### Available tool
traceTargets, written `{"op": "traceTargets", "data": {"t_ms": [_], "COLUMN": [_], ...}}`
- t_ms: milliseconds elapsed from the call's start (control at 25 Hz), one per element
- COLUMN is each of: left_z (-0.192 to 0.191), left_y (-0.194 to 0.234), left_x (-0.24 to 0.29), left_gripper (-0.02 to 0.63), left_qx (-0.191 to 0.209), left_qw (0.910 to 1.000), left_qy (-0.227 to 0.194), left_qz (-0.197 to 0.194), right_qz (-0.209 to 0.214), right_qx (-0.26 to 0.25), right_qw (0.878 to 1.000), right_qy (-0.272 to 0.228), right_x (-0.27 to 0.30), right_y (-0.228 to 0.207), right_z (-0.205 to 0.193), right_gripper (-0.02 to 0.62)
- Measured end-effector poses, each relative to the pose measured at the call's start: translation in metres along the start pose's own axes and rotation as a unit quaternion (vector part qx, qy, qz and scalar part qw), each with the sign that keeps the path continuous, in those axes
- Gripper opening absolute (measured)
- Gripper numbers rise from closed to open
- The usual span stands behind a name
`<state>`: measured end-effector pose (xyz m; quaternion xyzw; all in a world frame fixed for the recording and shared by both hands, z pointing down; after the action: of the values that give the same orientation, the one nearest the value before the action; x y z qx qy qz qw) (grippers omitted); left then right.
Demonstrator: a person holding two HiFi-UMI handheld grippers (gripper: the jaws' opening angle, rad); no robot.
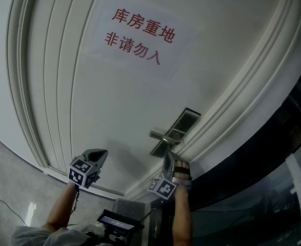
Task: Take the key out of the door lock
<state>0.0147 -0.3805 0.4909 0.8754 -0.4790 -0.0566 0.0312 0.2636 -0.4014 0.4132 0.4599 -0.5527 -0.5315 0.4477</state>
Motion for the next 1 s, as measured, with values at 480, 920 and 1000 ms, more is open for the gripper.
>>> {"op": "traceTargets", "data": {"t_ms": [480,920,1000], "left_z": [-0.001,-0.001,0.0], "left_y": [-0.009,-0.021,-0.022], "left_x": [-0.006,-0.005,-0.006], "left_gripper": [0.008,0.008,0.008], "left_qx": [0.008,0.006,0.004], "left_qw": [0.9999,0.9993,0.9992], "left_qy": [0.007,0.01,0.008], "left_qz": [-0.009,-0.036,-0.038], "right_qz": [-0.011,-0.025,-0.029], "right_qx": [0.088,0.388,0.437], "right_qw": [0.996,0.921,0.899], "right_qy": [0.013,-0.007,-0.008], "right_x": [-0.028,-0.067,-0.073], "right_y": [0.01,0.024,0.027], "right_z": [-0.008,-0.003,-0.001], "right_gripper": [0.023,0.022,0.023]}}
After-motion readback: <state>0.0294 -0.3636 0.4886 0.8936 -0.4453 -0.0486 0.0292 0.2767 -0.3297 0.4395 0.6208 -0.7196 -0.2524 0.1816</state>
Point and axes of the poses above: the fingertips, and each gripper's own axes: x forward along the fingers, y to its left, z out of its top, the point moved 4 cm from there along -x, backward along the fingers, and after that the axes turned 8 degrees about -y, right-handed, at the moved point
